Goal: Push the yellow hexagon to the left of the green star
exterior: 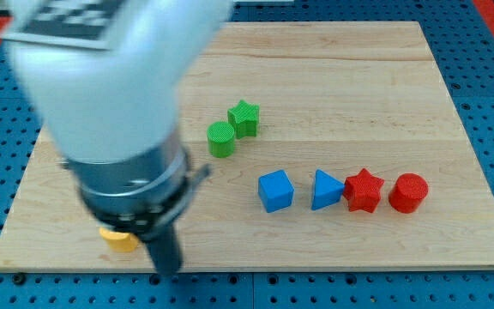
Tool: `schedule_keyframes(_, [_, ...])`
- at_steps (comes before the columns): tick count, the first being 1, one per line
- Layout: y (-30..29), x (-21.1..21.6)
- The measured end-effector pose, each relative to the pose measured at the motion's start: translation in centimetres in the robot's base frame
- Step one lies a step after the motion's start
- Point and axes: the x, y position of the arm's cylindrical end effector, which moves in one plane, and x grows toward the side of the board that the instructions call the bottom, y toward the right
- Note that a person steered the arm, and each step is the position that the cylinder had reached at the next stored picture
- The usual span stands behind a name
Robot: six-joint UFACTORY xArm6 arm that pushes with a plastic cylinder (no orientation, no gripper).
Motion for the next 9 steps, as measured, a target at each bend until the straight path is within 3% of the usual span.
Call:
schedule_keyframes(2, [-6.7,-3.5])
schedule_keyframes(4, [-4.2,-7.5])
schedule_keyframes(5, [-3.1,-5.1])
schedule_keyframes(6, [-0.2,-7.3])
schedule_keyframes(7, [-0.3,-11.8])
schedule_keyframes(9, [-4.1,-14.4])
